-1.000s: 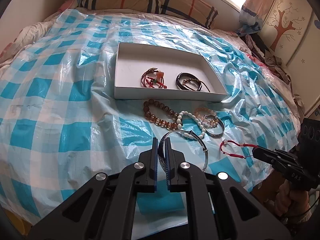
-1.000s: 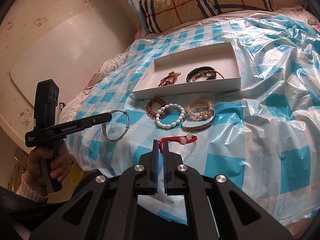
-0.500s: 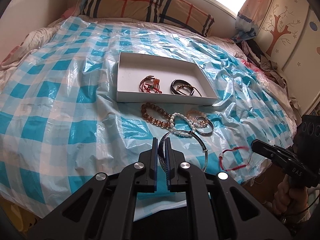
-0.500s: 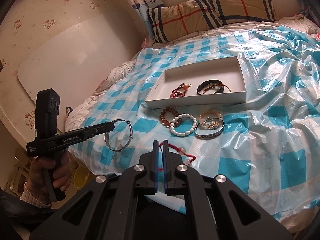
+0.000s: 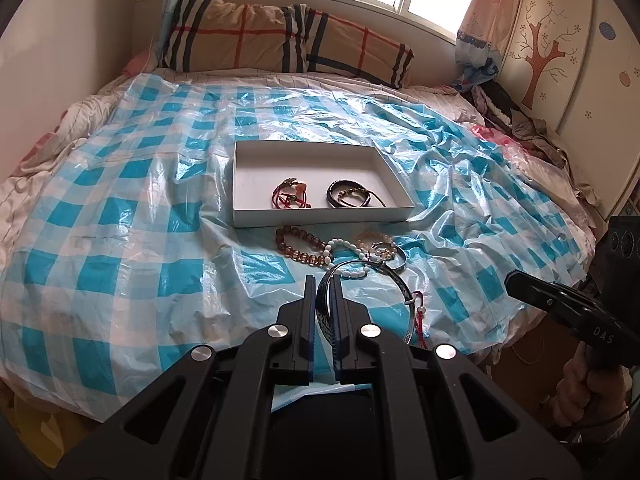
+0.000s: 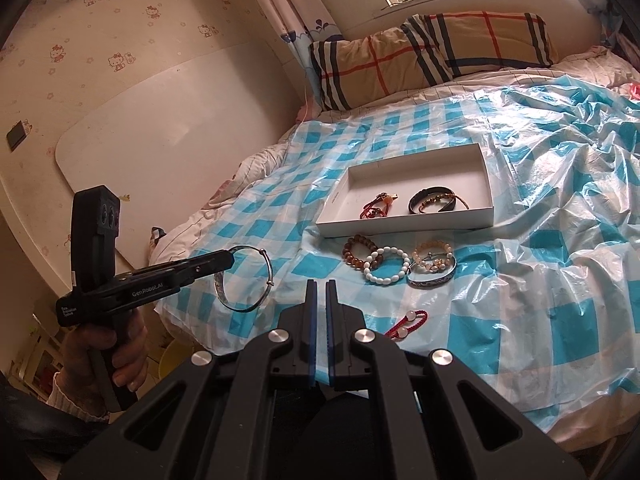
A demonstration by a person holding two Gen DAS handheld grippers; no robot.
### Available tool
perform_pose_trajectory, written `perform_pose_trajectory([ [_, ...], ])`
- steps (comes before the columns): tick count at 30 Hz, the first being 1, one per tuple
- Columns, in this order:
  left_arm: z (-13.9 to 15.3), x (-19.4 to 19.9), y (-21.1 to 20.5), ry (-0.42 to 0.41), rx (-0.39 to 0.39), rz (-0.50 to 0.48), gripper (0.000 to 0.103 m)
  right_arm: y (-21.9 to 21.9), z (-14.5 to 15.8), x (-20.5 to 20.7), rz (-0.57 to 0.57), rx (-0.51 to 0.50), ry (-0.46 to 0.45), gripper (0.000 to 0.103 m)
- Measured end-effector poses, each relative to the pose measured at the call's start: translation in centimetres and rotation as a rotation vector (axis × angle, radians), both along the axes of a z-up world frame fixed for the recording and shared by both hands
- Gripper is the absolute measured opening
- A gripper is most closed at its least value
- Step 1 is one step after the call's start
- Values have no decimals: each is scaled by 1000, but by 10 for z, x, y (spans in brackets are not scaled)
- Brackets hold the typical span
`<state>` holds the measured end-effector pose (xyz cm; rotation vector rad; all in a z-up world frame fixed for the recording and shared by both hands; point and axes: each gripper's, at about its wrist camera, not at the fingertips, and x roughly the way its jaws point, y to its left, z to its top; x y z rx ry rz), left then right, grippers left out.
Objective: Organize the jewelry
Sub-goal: 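Grasp the silver bangle with the left tool while the right holds the red string bracelet, then lift the red string bracelet with the right tool while the left holds the silver bangle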
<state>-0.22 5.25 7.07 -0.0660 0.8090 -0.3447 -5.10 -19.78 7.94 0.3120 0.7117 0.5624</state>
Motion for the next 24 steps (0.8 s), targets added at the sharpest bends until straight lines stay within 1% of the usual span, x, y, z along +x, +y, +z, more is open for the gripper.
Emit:
perform_pose_trajectory([
  [10,23,-28,-5,-60,21,-8,6,6,23,-28,24,7,-59,5],
  [15,30,-38,-5,-77,19,-9,6,7,32,-39,31,9,-84,5],
  [24,34,-42,-6,-88,19,-16,6,9,36,-38,31,12,-94,5],
])
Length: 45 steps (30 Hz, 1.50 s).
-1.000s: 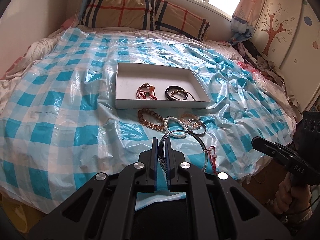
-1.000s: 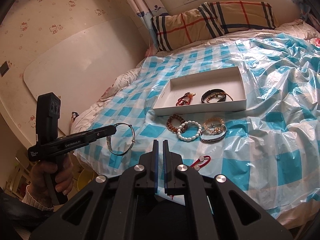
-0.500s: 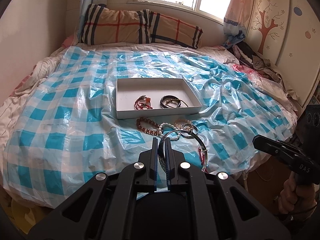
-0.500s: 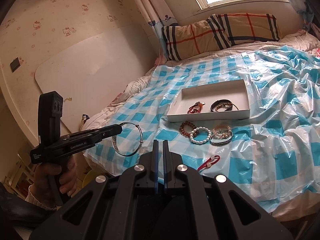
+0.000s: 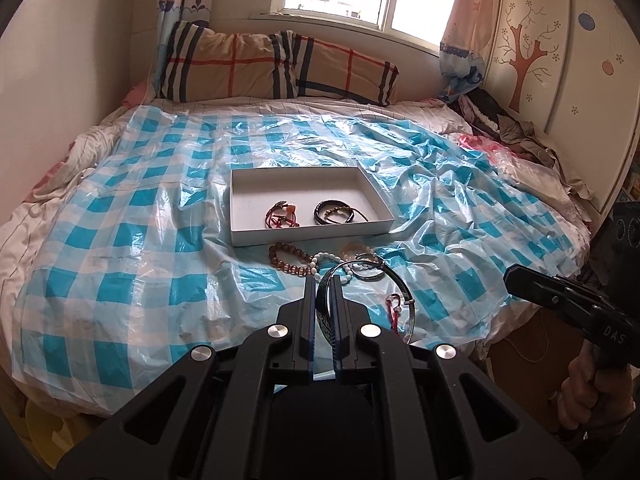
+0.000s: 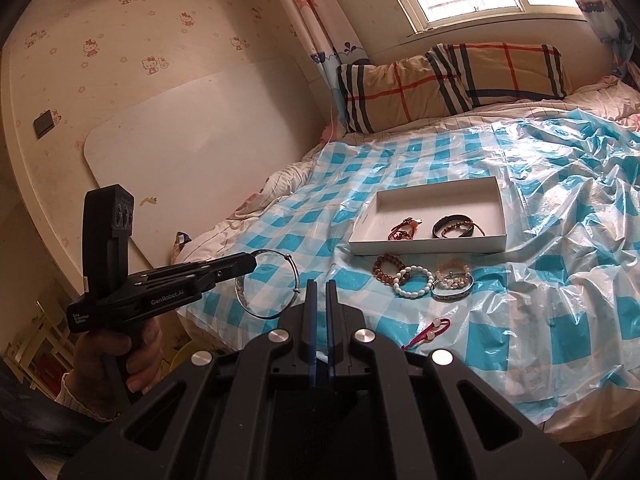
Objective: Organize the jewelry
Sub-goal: 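Lift the red string bracelet with the right tool while the left holds the silver bangle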
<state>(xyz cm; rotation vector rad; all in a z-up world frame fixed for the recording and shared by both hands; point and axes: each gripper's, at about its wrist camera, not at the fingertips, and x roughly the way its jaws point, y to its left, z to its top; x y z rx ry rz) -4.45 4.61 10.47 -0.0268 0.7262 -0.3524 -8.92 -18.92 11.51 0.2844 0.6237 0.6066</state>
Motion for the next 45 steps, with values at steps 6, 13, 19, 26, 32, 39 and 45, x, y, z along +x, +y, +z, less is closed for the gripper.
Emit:
perform_pose_trajectory([
  [6,0,1,0,3,-4,3,6,1,5,13,-4,10,-10,5],
  [13,-4,14,-4,27,-11,15,6,3,2,31,0,-18,20,5],
  [19,-16,28,-5,61,-10,13,6,25,-69,61,-1,-284,175,56],
  [26,-20,31,-8,70,-9,12,6,26,-136,93,-7,-354,332,50],
  [32,-22,34,-4,69,-11,16,6,20,-130,81,-1,-301,310,7],
  [39,-15,30,-4,50,-12,7,6,-1,-87,59,-7,-92,226,6],
  [45,-8,23,-6,35,-11,6,6,2,-60,55,-2,-104,181,6],
])
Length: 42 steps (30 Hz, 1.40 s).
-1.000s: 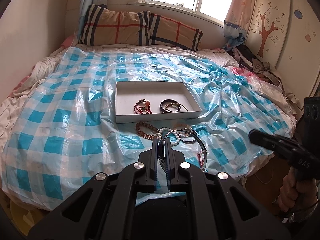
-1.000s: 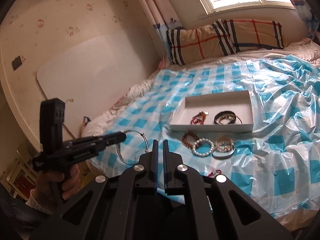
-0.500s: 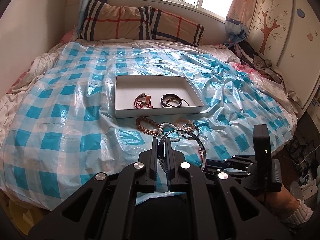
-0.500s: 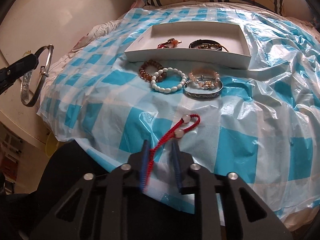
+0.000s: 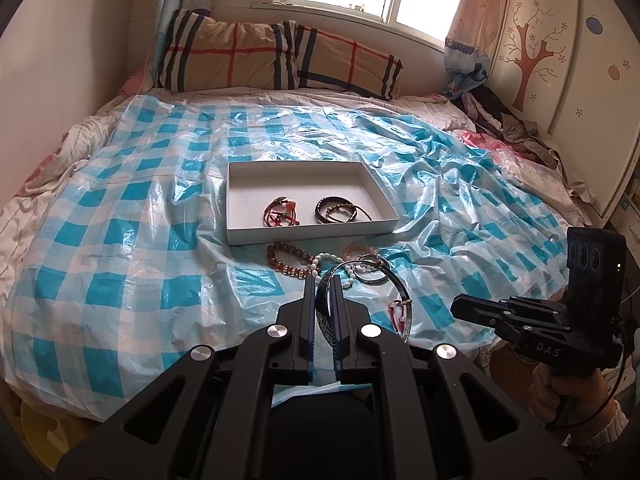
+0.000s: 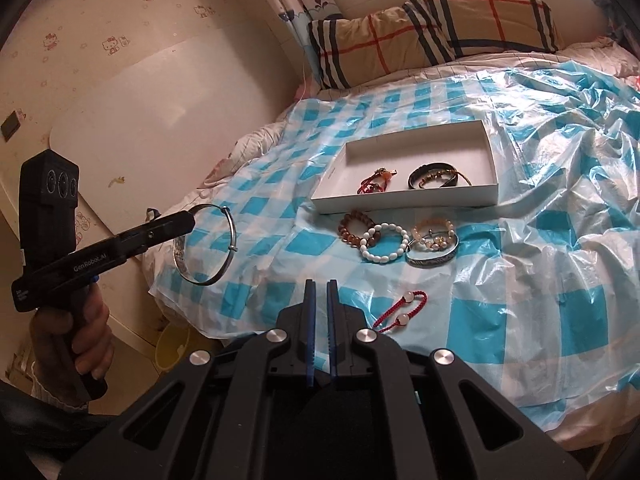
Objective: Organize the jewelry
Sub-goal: 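Lift the red string bracelet with the right tool while the left holds the silver bangle, then lower both held bracelets into the white box and open both tools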
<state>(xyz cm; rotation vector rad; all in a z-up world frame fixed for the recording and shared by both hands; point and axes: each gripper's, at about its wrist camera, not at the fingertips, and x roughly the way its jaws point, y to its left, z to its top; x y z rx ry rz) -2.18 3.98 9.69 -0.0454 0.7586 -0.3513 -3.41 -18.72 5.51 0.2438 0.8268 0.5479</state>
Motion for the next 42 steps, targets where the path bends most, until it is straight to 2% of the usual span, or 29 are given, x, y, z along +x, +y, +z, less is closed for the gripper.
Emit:
perform_pose_trajectory([
  [1,0,-1,0,-1,-1,-1,6,4,-6,4,-6,-52,26,7],
  [2,1,-2,-1,-2,-2,-1,6,8,-15,9,-17,-99,55,23],
  [3,1,-3,-1,-2,-2,-3,6,11,-24,13,-30,-133,68,55],
  [4,1,-3,-2,-1,-2,-6,6,13,-34,16,-41,-161,65,61],
  [5,0,-3,-3,0,-1,-8,6,16,-42,22,-52,-198,71,62],
  [8,-2,-2,-4,6,2,-12,6,19,-64,42,-87,-257,96,62],
  [10,-2,0,-2,10,1,-10,6,23,-75,53,-76,-312,119,57],
  [12,-4,2,-1,14,-1,-6,6,26,-81,55,-35,-348,131,34],
  [13,-6,4,0,17,-2,-4,6,29,-84,53,-7,-368,130,27],
  [14,-7,5,1,21,-3,-1,6,32,-86,51,13,-380,128,15],
  [15,-9,6,1,24,-4,0,6,33,-86,48,22,-380,124,12],
  [17,-11,7,1,28,-5,-2,6,27,-82,45,14,-316,127,11],
  [20,-10,7,-1,27,-2,-5,6,11,-69,37,-15,-160,126,11],
  [24,-6,6,-1,17,-4,-1,7,-3,-41,25,-23,24,76,11],
  [29,0,1,-3,3,-5,-4,7,-11,-3,14,-21,169,4,11],
  [35,7,-2,-6,-14,-3,-9,7,-14,34,6,-5,240,-88,11],
  [42,6,-1,-7,-14,-1,-8,7,-11,47,6,14,254,-124,11],
])
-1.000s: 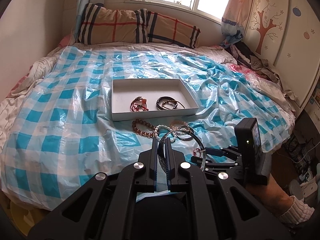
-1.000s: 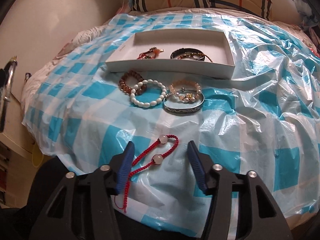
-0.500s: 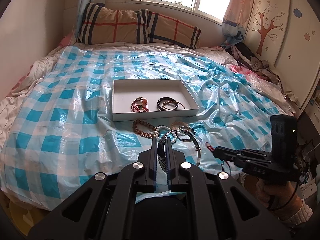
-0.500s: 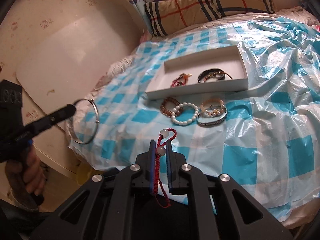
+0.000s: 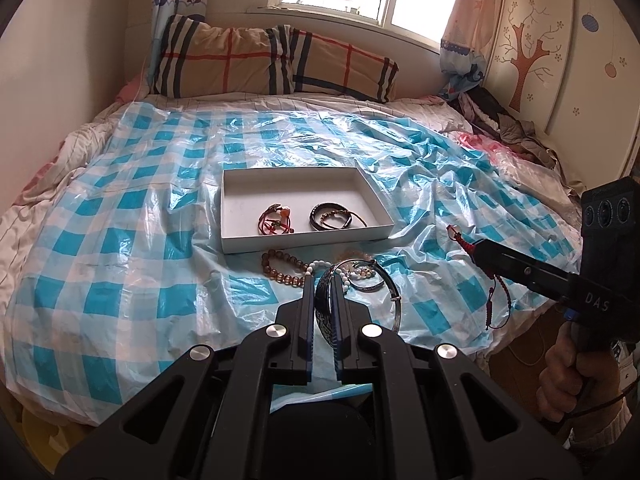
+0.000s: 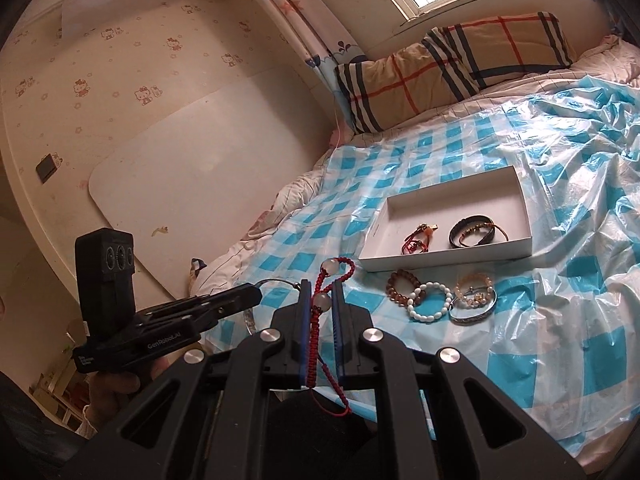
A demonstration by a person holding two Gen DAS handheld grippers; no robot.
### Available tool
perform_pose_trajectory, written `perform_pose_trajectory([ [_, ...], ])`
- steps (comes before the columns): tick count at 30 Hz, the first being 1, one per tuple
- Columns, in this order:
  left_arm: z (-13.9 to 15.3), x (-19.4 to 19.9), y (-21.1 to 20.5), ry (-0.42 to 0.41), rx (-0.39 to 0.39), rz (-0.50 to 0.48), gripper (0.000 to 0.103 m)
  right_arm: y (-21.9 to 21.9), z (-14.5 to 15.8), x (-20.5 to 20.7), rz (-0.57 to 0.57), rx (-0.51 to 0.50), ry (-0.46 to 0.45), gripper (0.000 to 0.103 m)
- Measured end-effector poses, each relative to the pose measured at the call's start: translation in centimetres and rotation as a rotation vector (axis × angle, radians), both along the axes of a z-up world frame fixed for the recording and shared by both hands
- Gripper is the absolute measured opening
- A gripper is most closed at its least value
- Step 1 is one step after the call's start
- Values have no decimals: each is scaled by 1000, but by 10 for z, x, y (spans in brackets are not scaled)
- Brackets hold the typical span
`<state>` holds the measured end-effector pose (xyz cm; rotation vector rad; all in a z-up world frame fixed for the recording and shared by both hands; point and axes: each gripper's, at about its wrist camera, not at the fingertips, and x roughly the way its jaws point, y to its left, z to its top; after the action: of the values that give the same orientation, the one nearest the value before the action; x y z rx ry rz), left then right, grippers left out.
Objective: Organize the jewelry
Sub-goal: 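Lower both held bracelets into the white box and open both tools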
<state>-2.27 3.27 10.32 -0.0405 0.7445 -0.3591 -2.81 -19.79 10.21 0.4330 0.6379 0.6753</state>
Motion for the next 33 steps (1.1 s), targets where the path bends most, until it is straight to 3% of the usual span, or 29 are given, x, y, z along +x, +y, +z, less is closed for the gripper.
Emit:
perform_pose_trajectory([
  [12,-7,41,-11,16,8,-7,7,-7,-11,34,-22,-2,-2,11],
  [33,-60,185,-32,60,-35,31,7,-4,-53,169,-58,-97,-28,11],
])
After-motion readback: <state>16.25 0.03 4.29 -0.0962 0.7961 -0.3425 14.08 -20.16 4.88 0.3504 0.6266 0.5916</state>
